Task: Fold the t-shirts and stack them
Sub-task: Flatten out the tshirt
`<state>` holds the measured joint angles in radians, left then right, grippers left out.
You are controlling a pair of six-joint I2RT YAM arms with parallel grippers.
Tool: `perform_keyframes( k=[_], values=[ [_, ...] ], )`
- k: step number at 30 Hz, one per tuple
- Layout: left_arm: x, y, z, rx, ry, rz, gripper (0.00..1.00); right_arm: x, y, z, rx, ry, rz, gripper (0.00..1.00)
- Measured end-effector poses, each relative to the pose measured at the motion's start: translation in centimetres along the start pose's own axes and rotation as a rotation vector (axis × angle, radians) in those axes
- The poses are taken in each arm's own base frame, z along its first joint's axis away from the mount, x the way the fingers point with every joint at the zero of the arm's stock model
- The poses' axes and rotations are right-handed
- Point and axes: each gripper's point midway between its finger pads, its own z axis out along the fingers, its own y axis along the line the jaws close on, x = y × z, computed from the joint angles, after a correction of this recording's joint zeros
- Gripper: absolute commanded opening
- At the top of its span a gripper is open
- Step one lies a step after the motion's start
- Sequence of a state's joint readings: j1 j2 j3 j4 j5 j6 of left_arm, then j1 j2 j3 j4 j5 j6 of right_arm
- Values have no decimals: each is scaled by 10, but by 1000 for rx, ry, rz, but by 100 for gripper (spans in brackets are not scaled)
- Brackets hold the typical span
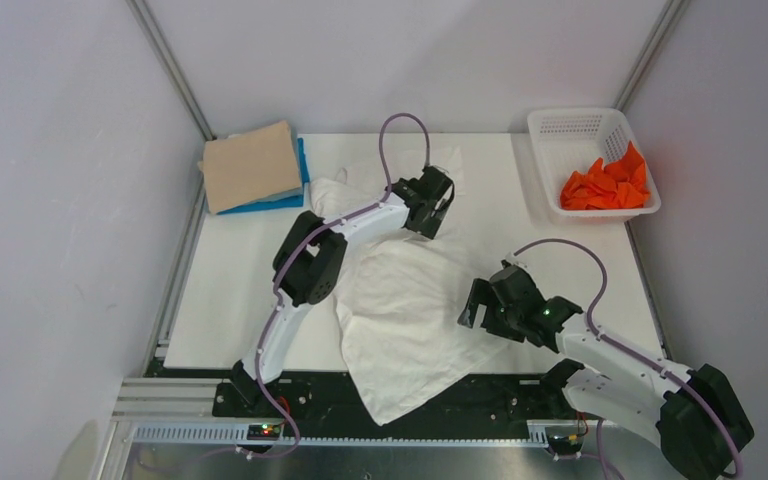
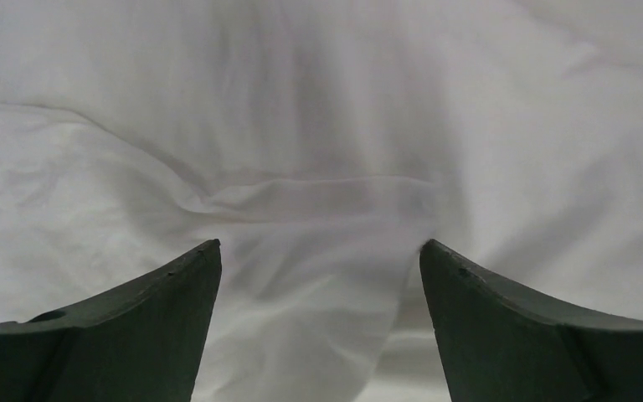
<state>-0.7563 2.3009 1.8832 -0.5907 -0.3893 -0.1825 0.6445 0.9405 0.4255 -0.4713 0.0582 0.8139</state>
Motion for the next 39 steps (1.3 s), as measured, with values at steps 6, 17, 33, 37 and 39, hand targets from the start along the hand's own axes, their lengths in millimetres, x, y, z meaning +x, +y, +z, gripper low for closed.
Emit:
perform_keyframes(
  k=[6,17,33,37,39],
  values=[
    [10,14,10,-23,43,-14,43,-7,-3,1,-11,-15,40,100],
    [14,57,1,-72,54,-179,0,-33,-11,11,-20,-43,155,99],
    [202,185,-130,-328,62,-740,9,-79,-57,8,54,-97,315,99],
    [259,181,-152,-335,58,-839,17,-77,-59,7,61,-84,297,99],
    [277,180,-161,-341,46,-894,19,-76,-60,6,66,-79,287,100]
  ],
)
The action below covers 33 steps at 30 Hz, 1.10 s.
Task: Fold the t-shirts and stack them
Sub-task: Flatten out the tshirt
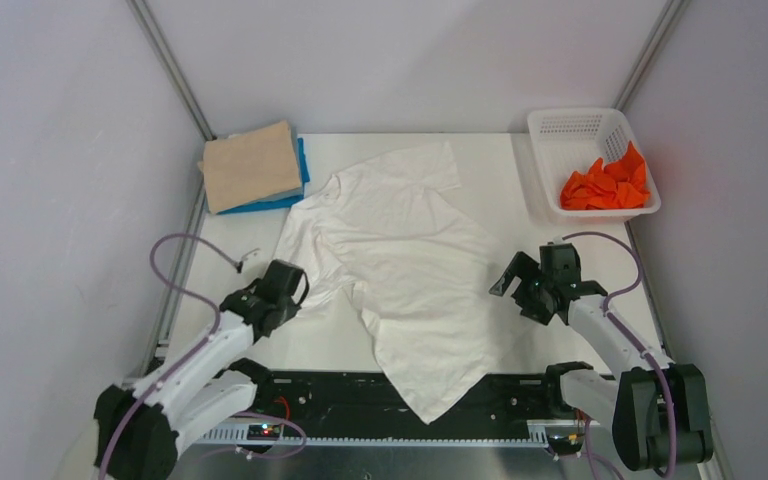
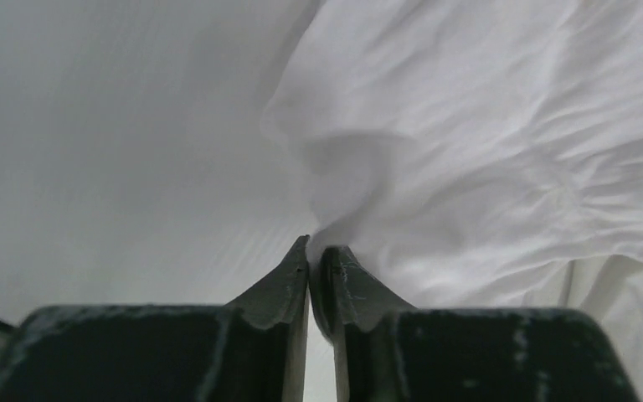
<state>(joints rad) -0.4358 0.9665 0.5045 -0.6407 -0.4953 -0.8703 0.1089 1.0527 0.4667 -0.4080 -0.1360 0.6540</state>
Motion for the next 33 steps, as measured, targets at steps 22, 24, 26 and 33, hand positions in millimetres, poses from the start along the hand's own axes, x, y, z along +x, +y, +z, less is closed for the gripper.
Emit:
perform_keyframes(
  k=[22,24,26,33],
  values=[
    [-50,66,-31,-208,-176,-310,100,-32,-41,-20,222,-68,8,99],
    [-67,44,-40,-105,-183,-309,100,-48,-34,-29,222,-111,6,100],
    [-82,8,-47,55,-174,-282,100,-58,-24,-36,198,-155,-8,99],
    [-99,-120,-56,371,-77,45,100,-22,23,-40,60,-113,-121,100]
  ],
)
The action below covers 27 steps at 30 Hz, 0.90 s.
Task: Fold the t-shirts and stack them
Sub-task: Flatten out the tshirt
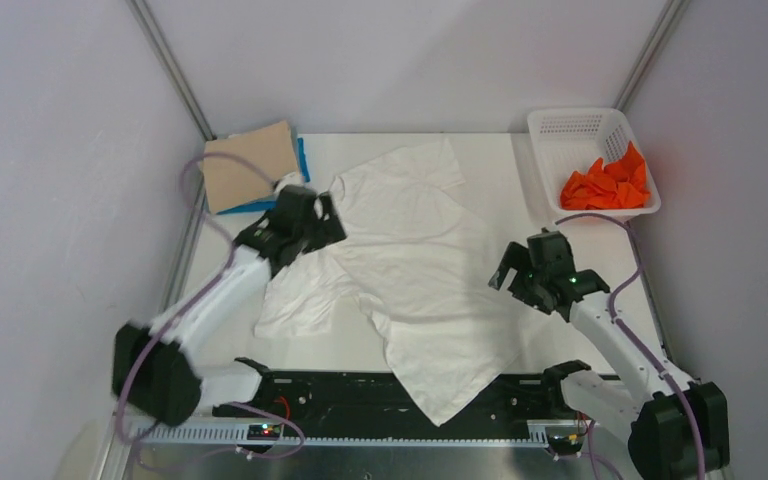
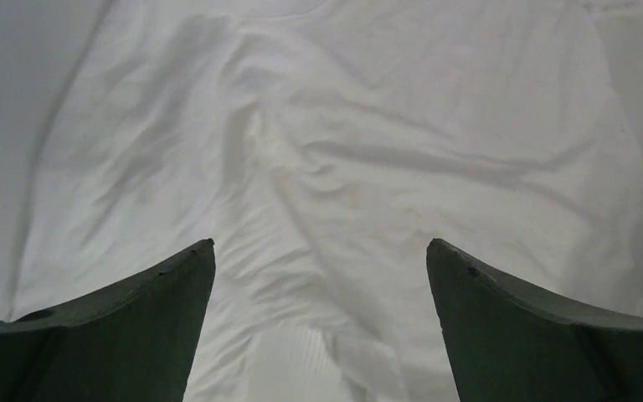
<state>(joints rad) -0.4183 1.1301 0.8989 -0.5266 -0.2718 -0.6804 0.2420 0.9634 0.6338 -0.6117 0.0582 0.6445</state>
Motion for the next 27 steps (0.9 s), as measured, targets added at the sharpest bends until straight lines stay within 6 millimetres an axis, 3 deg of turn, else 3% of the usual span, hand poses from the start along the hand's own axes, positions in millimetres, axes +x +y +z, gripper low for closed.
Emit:
perform_keyframes(
  k=[2,5,9,12,15,19,22,27],
  values=[
    [-2,-28,28,33,51,73,100,14,4,5,-4,42,-18,99],
    [7,-50,72,43,137,150,100,26,3,19,24,100,-18,99],
    [32,-55,124,13,251,213,100,38,-8,47,98,195,-9,99],
    [52,-47,151,-11,326,219,100,25,-2,60,116,215,-4,99],
    [58,-33,159,-47,350,207,100,9,5,73,133,232,-12,100],
    [60,-12,151,-99,319,183,100,-20,17,96,146,254,-19,100],
    [69,4,138,-136,302,143,100,-57,33,123,144,259,-27,100],
    [82,8,123,-146,262,70,100,-127,65,175,127,217,-64,98]
  ],
)
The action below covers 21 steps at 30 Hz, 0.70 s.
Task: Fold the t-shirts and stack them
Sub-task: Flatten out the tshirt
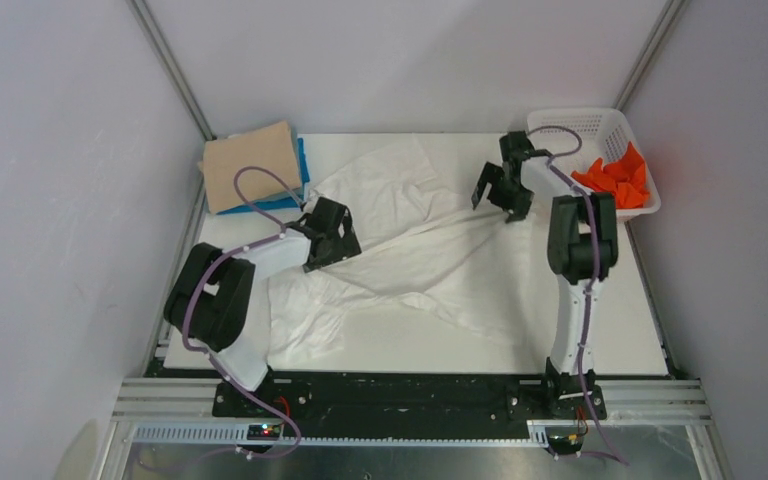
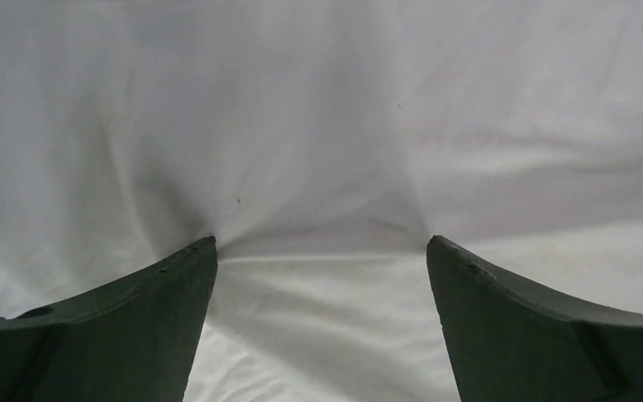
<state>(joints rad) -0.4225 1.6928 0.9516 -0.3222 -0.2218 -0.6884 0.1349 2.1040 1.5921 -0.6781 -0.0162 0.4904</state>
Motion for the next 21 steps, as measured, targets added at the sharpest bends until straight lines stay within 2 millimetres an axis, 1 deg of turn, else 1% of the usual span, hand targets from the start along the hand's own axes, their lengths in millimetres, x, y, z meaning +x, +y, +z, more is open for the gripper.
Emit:
perform_keyframes(
  k=[2,6,7,9,10,13,15,16,18,19,20,21],
  values=[
    [9,-3,-5,5,-9,-19,100,-31,14,12,-1,-27,-27,99],
    [27,-16,-15,25,-7,-34,100,-88,40,29,-13,-104,-73,99],
    [29,-19,-16,30,-5,-35,100,-98,45,32,-21,-123,-82,99],
    [31,-23,-17,35,0,-45,100,-107,50,30,-30,-141,-96,99],
    [31,-24,-18,36,3,-51,100,-108,50,28,-29,-140,-101,99],
    [35,-27,-22,42,20,-49,100,-110,48,16,-31,-152,-119,99],
    [40,-30,-29,49,28,-31,100,-101,42,2,-19,-145,-133,99],
    [40,-31,-34,55,25,-24,100,-95,38,-7,-9,-142,-141,100],
    [34,-33,-44,64,-3,-19,100,-80,31,-30,3,-147,-155,99],
    [26,-35,-51,72,-32,-23,100,-70,29,-43,3,-156,-162,99],
    [20,-37,-56,76,-53,-23,100,-55,29,-57,-2,-160,-171,99],
    [11,-39,-60,81,-77,-28,100,-43,29,-67,-10,-167,-179,99]
  ],
)
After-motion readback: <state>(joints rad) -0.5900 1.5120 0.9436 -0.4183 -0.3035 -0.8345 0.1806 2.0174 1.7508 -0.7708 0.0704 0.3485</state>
